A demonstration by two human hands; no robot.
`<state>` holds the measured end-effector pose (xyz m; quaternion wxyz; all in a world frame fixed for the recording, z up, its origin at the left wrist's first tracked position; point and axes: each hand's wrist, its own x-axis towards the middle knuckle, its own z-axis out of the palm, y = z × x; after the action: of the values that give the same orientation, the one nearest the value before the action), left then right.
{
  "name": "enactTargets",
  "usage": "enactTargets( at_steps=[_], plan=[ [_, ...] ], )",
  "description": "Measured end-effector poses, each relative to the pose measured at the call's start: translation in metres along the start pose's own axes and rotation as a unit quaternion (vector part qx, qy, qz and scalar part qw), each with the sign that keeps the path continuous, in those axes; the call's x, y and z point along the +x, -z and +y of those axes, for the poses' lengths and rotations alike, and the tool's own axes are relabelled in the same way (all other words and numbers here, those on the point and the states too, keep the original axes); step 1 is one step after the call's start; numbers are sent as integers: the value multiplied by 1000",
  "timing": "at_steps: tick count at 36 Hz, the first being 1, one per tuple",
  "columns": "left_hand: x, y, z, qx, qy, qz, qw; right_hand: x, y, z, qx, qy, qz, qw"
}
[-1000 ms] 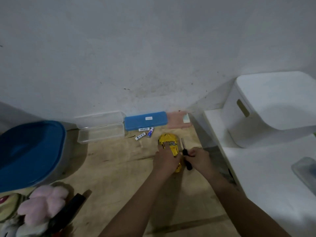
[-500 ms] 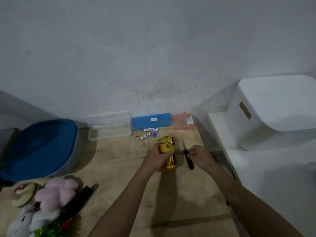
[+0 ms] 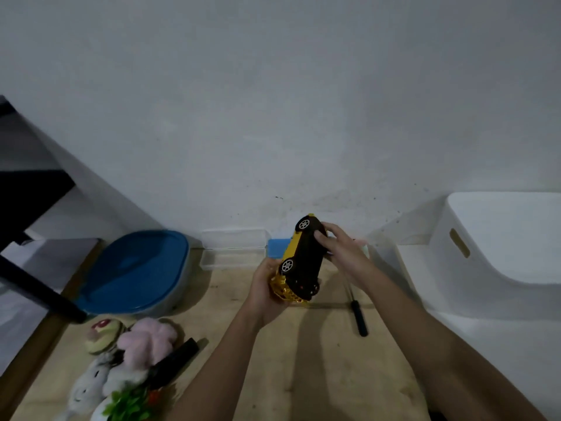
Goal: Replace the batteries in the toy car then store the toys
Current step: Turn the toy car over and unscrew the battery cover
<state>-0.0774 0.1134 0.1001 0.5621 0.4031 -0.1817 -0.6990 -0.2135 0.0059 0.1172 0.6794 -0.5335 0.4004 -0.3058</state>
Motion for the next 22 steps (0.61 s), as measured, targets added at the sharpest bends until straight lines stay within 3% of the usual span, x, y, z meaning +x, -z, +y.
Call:
enactTargets(
  at_steps=[3, 7, 13, 22],
  plan=[
    [-5, -4, 10, 40, -2, 12, 999, 0, -5, -11, 20, 14, 2, 1000],
    [-9, -8, 26, 198, -55, -28, 978, -1, -5, -21, 40, 46, 13, 998],
    [-14, -15, 38, 460, -101, -35, 882, 1, -2, -34, -73, 117, 22, 990],
    [-20, -23, 29, 508, -141, -45, 848, -4, 1, -37, -149, 148, 32, 977]
  ],
)
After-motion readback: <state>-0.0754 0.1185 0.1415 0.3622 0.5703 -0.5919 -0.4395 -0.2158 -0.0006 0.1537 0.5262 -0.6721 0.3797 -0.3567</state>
